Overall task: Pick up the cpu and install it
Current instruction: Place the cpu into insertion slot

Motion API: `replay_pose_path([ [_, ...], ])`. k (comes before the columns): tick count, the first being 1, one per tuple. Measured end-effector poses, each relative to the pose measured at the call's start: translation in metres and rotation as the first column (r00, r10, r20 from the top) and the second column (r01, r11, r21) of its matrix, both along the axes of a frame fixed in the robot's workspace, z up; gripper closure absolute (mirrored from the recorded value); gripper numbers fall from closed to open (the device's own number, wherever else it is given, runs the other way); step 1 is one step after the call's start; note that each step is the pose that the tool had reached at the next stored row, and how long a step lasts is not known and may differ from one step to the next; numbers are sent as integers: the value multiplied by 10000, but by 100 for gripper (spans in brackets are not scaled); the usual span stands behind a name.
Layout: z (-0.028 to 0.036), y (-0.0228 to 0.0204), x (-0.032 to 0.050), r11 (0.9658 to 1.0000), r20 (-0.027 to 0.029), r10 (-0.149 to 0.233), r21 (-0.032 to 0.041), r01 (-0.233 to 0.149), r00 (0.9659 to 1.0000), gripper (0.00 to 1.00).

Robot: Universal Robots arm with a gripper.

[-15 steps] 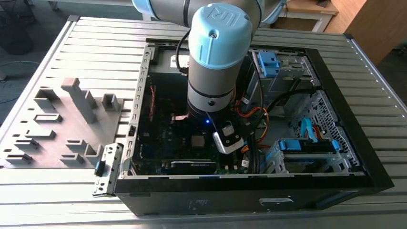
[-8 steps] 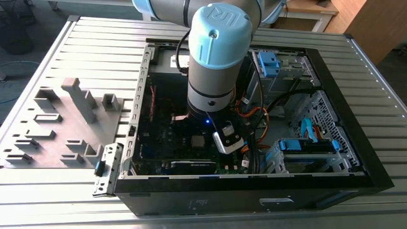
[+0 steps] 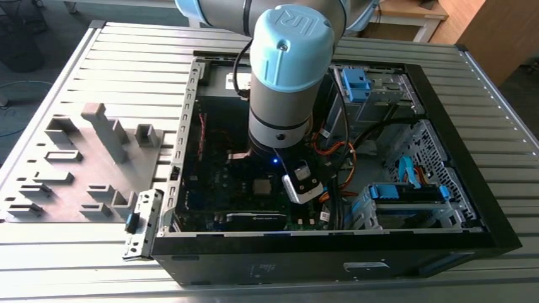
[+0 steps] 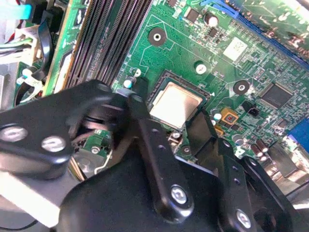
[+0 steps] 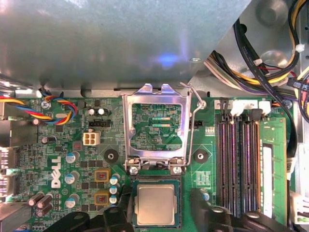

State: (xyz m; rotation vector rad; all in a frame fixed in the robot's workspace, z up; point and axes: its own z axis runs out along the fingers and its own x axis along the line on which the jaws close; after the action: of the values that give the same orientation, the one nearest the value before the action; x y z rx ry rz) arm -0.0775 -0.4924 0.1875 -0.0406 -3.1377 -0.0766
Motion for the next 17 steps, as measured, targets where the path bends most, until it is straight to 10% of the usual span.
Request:
replay_pose_path([
  [17,109,0,-1,10000,-2,-3,-1,3,10000,39],
])
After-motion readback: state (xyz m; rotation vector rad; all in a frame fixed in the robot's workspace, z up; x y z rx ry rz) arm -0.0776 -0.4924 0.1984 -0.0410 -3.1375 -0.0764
